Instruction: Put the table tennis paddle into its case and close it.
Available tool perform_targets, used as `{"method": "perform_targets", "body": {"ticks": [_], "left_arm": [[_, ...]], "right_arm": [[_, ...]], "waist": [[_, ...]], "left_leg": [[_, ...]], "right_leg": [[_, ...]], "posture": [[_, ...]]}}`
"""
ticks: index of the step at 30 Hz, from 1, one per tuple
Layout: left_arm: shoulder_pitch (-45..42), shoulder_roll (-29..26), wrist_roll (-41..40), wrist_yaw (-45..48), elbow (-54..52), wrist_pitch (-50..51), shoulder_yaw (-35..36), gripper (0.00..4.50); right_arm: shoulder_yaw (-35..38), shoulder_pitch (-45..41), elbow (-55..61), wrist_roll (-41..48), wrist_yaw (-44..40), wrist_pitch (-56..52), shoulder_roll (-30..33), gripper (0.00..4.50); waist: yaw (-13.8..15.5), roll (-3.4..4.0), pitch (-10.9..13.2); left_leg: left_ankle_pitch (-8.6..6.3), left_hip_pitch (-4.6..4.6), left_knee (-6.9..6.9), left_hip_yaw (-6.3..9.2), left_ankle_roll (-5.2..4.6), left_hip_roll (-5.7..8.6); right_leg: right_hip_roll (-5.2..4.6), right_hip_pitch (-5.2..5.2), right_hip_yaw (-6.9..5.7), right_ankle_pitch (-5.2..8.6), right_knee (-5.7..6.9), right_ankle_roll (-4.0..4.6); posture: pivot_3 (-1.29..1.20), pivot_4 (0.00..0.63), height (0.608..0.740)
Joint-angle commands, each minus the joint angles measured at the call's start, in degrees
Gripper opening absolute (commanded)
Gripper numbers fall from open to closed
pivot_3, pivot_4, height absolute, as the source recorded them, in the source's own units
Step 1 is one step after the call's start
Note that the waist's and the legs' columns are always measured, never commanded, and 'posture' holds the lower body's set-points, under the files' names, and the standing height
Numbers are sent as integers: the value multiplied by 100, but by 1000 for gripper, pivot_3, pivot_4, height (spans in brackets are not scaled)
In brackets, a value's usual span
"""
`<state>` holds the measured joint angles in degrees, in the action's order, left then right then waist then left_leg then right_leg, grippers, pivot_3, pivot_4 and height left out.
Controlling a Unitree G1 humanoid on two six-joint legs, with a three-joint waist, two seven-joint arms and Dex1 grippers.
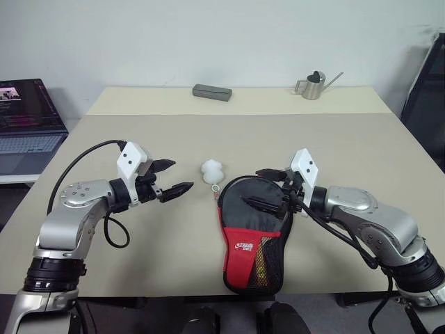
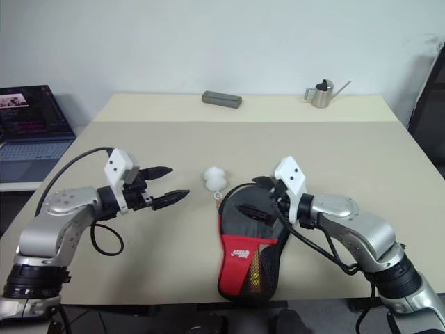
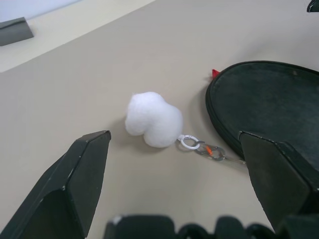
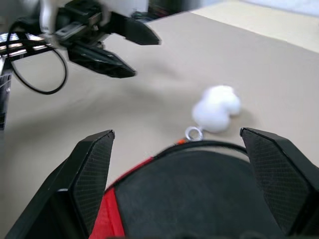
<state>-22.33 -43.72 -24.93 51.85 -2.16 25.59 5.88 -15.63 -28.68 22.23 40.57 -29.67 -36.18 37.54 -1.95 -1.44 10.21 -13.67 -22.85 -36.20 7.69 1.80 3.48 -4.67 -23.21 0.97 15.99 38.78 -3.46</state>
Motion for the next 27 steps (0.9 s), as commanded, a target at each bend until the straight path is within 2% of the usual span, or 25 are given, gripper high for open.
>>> {"method": "perform_targets", "body": {"ticks": [1, 7, 22, 25, 27], "left_arm": [[-133, -10, 41, -75, -36, -108, 177, 4500], [-167, 12, 79, -163, -6, -78, 175, 4500], [-169, 17, 88, -161, -6, -76, 178, 4500], [230, -160, -917, 374, -702, 453, 737, 4500], [310, -204, -1081, 454, -813, 567, 849, 4500]], "right_arm": [[15, -147, 5, -279, -411, 99, -121, 4430], [-89, -290, -148, -596, -921, -43, -305, 4430], [96, -237, -131, -942, -1197, -196, -554, 4430], [-475, -1038, -1378, -1887, -1675, 640, -646, 4430], [-518, -1163, -1641, -2082, -1808, 836, -715, 4430]], "waist": [[0, 0, 0], [0, 0, 0], [-1, 0, 0], [-83, -2, 2], [-104, -3, 2]], "left_leg": [[0, 0, 0, 0, 0, 0], [1, 4, 0, 3, 1, -1], [3, 3, -2, 2, 6, 0], [4, 6, -2, -4, 7, 0], [6, 6, -4, -5, 12, -2]], "right_leg": [[0, 0, 0, 0, 0, 0], [1, 0, -1, 0, 6, 0], [-1, -1, 0, -1, 7, 1], [0, -1, 2, -3, 8, 4], [0, -3, 3, -5, 10, 7]], "posture": [[0, 150, 740], [0, 150, 740], [0, 150, 740], [0, 150, 740], [0, 150, 740]]}}
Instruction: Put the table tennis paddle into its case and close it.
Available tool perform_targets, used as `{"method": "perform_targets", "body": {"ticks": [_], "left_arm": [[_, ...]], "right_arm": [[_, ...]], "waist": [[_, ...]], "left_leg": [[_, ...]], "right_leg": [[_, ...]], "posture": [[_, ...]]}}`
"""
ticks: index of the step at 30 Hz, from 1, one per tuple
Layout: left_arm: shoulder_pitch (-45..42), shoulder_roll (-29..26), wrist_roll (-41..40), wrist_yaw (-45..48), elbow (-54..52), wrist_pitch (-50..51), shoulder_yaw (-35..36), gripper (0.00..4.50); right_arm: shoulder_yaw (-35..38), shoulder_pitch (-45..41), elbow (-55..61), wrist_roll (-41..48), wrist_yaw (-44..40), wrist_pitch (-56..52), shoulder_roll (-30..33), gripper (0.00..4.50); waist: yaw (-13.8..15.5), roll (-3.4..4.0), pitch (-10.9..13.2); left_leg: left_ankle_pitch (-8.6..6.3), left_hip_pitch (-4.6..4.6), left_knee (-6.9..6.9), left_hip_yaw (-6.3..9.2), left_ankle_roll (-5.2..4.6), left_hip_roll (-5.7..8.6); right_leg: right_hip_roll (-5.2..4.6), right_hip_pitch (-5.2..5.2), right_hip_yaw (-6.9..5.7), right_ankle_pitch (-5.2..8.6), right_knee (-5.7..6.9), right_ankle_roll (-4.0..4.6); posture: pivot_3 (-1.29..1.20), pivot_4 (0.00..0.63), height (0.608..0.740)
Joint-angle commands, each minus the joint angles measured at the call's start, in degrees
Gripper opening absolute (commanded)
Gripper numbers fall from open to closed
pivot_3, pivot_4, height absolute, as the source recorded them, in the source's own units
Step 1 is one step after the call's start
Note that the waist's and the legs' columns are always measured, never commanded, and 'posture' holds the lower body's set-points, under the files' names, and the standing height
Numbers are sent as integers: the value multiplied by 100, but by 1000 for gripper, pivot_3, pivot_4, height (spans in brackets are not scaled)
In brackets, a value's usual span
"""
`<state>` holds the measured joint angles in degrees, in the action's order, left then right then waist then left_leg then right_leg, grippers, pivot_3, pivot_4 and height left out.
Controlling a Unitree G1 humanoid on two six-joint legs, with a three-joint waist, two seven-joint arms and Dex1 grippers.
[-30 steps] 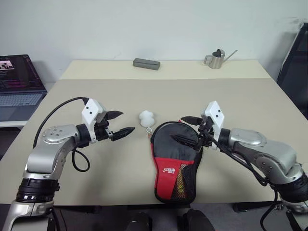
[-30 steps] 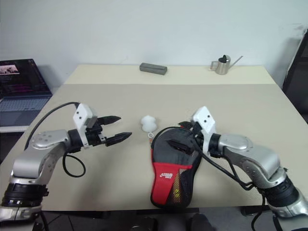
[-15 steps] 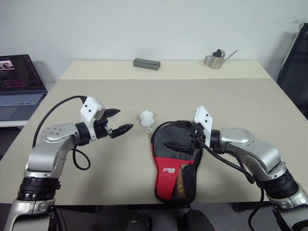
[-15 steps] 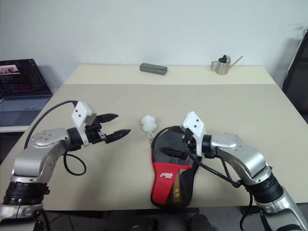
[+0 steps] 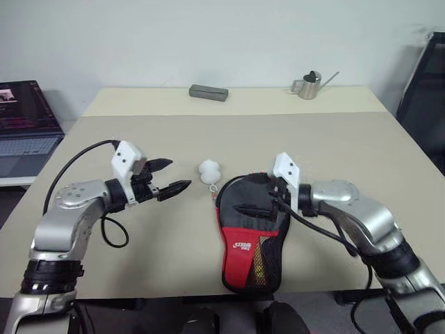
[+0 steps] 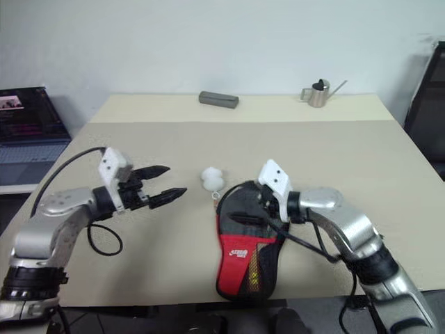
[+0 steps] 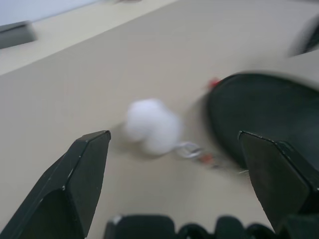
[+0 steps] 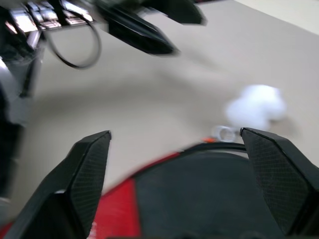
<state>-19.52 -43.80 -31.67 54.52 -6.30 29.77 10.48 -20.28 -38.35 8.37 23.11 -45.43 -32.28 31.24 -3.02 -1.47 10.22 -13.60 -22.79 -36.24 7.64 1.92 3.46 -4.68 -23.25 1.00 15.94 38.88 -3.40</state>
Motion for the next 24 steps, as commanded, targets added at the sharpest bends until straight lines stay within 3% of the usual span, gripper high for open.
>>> {"method": "perform_targets", "body": {"ticks": [1, 12, 24], "left_arm": [[49, -212, -456, 212, -430, 189, 422, 4500], [12, -282, -693, 359, -442, 327, 511, 4500], [2, -432, -742, 596, -394, 325, 549, 4500]], "right_arm": [[-31, -219, -328, -391, -283, 510, -118, 4430], [354, -184, -295, -399, -604, 359, -312, 4430], [2, 26, -580, -814, -955, 440, -329, 4430]], "waist": [[7, 0, 0], [30, 0, 0], [24, 0, 0]], "left_leg": [[1, 0, 1, 6, 2, -1], [3, 0, 3, 11, 5, -2], [3, 0, 3, 10, 6, -2]], "right_leg": [[0, 0, -5, 0, 0, 0], [2, 0, -5, 0, 1, 1], [3, 0, -4, 0, 2, 2]], "posture": [[0, 150, 740], [0, 150, 740], [0, 150, 740]]}}
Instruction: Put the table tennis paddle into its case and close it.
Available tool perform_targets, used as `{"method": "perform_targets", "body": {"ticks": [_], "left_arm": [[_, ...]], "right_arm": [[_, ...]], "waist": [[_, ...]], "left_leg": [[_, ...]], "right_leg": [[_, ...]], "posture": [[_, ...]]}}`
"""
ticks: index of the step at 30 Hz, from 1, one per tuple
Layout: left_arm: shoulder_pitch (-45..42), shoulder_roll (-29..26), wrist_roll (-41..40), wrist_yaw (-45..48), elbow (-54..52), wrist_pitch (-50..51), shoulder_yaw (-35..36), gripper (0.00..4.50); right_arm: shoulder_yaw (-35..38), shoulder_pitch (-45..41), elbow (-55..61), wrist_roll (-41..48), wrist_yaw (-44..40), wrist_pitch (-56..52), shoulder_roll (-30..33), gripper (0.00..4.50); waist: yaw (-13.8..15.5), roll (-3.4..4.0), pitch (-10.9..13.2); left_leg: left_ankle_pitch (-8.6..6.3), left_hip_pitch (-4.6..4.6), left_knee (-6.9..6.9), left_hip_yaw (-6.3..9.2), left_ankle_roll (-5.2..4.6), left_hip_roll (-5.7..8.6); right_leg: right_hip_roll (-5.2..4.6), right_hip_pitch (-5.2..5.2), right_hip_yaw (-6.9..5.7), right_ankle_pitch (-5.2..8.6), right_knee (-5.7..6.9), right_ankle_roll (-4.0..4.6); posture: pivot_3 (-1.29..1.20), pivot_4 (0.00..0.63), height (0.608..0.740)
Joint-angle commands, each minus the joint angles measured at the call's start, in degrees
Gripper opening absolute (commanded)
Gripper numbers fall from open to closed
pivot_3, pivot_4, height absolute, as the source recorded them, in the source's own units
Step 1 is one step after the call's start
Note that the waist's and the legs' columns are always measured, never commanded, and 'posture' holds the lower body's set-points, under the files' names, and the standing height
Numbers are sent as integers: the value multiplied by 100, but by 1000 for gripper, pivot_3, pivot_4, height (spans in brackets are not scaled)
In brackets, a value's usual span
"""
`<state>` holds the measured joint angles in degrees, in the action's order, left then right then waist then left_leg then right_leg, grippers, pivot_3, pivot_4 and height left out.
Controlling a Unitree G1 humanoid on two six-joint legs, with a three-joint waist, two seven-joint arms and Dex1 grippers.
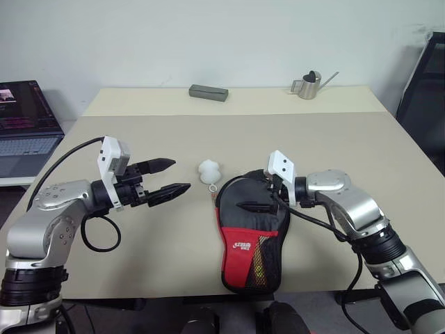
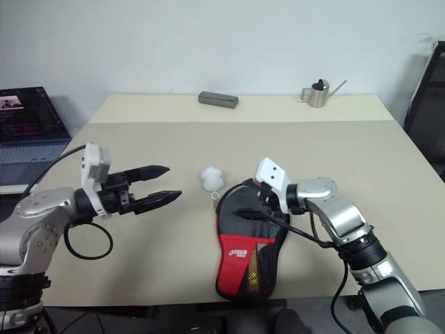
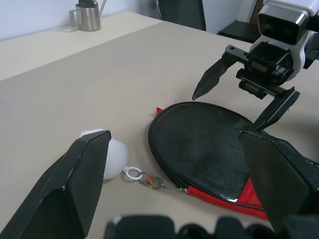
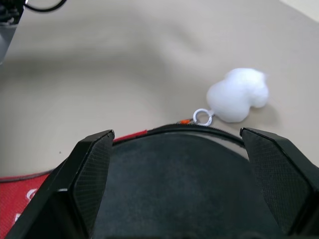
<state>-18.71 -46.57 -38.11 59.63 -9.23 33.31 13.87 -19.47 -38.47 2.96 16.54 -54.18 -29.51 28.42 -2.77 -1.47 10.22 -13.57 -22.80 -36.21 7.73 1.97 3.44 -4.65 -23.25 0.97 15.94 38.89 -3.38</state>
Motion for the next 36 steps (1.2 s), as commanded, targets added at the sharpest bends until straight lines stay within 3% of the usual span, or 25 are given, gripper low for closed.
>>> {"method": "perform_targets", "body": {"ticks": [1, 9, 14, 26, 36], "left_arm": [[-108, -176, -67, 64, -48, -55, 236, 4500], [-460, -165, 428, -317, 469, -385, 158, 4500], [-696, -59, 970, -464, 818, -677, -254, 4500], [-2192, 1108, 1909, -837, 2769, -806, -1336, 4500], [-2554, 1410, 2286, -703, 3586, -1188, -1436, 4500]], "right_arm": [[-126, 41, -135, -233, -75, 235, -89, 4430], [-347, 18, -836, -747, -76, 682, -466, 4430], [-471, 63, -1239, -1096, -75, 931, -522, 4430], [-472, 98, -1665, -1383, -51, 1162, -697, 4430], [-463, 129, -1635, -1390, -41, 1126, -745, 4430]], "waist": [[-2, 0, 0], [-4, 0, 0], [-2, 0, 0], [-46, -4, -3], [-53, -5, -4]], "left_leg": [[0, 0, 0, -1, 0, 0], [3, 2, -1, -1, 5, 1], [4, 1, 0, -1, 8, 2], [8, 7, -8, 0, 13, 1], [18, 7, -12, 2, 30, 1]], "right_leg": [[0, 0, 0, 0, 0, 0], [1, 0, 0, 0, 3, 0], [1, -1, -1, 0, 3, 0], [4, 4, -4, -4, 12, 2], [5, 5, -3, -5, 14, 2]], "posture": [[0, 150, 740], [0, 150, 740], [0, 150, 740], [0, 150, 740], [0, 150, 740]]}}
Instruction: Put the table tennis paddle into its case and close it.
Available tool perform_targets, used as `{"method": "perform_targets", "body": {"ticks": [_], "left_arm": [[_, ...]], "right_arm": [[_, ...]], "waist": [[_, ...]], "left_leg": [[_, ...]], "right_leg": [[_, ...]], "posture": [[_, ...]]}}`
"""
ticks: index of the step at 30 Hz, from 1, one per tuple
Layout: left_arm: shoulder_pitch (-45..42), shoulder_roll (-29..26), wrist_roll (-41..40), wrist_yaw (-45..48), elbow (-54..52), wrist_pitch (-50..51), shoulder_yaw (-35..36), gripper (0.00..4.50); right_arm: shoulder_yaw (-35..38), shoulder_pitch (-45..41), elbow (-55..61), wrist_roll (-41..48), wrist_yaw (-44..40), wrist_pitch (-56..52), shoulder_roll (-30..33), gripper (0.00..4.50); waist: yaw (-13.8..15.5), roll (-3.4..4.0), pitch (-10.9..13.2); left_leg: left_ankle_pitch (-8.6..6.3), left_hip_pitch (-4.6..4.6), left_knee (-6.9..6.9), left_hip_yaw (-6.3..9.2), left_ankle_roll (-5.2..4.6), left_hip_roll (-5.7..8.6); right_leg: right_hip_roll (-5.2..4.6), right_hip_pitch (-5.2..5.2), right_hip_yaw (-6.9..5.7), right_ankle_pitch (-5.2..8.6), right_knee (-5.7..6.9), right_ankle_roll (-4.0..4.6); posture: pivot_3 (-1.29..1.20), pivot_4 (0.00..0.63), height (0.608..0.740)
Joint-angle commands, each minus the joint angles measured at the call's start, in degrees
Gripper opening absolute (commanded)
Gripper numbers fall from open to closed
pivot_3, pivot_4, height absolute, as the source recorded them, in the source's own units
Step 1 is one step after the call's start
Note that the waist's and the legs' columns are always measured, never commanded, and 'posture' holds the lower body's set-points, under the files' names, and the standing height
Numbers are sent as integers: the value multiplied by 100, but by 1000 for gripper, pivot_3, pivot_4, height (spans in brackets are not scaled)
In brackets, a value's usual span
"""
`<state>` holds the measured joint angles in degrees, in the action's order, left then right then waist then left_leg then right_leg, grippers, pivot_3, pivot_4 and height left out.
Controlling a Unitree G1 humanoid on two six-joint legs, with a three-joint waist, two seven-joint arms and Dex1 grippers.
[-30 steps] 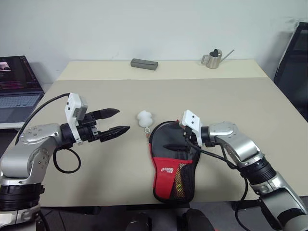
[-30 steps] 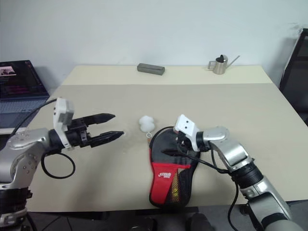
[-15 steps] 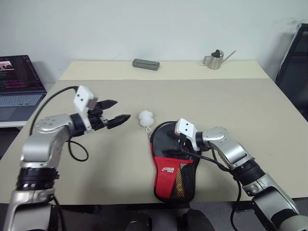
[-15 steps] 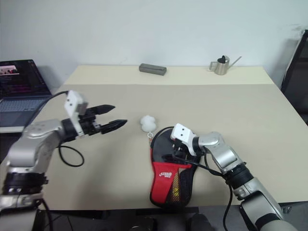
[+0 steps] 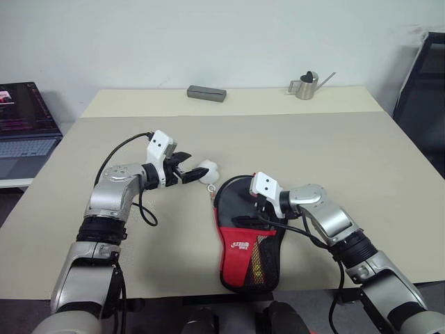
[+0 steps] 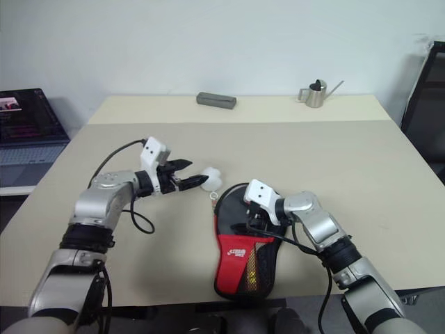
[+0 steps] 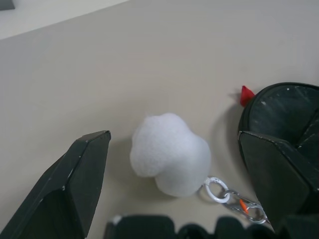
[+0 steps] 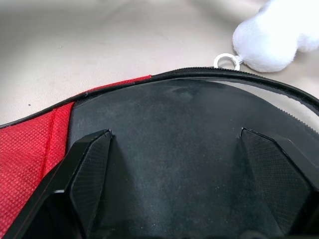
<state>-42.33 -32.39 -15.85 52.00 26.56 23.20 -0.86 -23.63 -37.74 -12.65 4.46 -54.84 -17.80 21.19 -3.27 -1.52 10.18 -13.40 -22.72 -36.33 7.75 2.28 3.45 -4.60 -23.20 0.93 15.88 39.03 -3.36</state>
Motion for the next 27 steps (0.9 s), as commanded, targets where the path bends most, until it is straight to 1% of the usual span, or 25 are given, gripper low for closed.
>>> {"method": "perform_targets", "body": {"ticks": [1, 10, 12, 13, 15, 18, 20, 27], "left_arm": [[-201, 1, 78, 74, 31, -191, 45, 4500], [-222, 35, 148, 125, 86, -231, 88, 4500], [-760, 687, 652, -422, 1608, -806, -234, 4500], [-965, 923, 844, -615, 2160, -1050, -332, 4500], [-1221, 1122, 1034, -767, 2784, -1388, -337, 4500], [-1440, 1172, 1143, -813, 3288, -1735, -250, 4500], [-1514, 1181, 1183, -805, 3477, -1869, -221, 4500], [-1563, 1227, 1274, -774, 3760, -2051, -155, 4500]], "right_arm": [[-46, 56, -72, -184, 25, -46, -22, 4430], [-38, 58, -71, -195, 19, -48, -29, 4430], [-63, 182, 102, -174, 113, -151, -125, 4430], [-68, 227, 164, -172, 144, -189, -162, 4430], [-59, 273, 230, -186, 169, -234, -194, 4430], [-36, 311, 297, -209, 186, -289, -219, 4430], [-30, 324, 337, -216, 194, -320, -238, 4430], [-11, 281, 372, -202, 201, -365, -248, 4430]], "waist": [[-7, 0, 0], [-6, 0, 0], [27, 1, -8], [72, -3, -15], [126, -6, -17], [62, -8, -16], [35, -8, -16], [29, -8, -16]], "left_leg": [[0, 0, 0, -1, 0, 0], [0, 0, -1, 1, 0, -1], [0, 2, -1, 1, 0, 0], [-1, 2, -9, -3, -2, 4], [-7, 1, -26, -2, -12, 12], [-8, -20, -40, -4, -13, 13], [-8, -17, -40, -2, -13, 13], [-8, -16, -45, 0, -14, 10]], "right_leg": [[0, 0, 1, 0, 0, 0], [1, 0, 0, -1, 1, 0], [1, 2, -1, -1, 1, 0], [1, 7, -10, -1, 2, 0], [4, 16, -19, -6, 2, -1], [4, -1, -6, -15, 1, -9], [4, 0, -4, -16, 2, -10], [22, 3, -7, -22, 3, -5]], "posture": [[0, 150, 740], [0, 150, 740], [0, 150, 740], [0, 150, 740], [0, 150, 740], [0, 150, 740], [0, 150, 740], [0, 150, 740]]}}
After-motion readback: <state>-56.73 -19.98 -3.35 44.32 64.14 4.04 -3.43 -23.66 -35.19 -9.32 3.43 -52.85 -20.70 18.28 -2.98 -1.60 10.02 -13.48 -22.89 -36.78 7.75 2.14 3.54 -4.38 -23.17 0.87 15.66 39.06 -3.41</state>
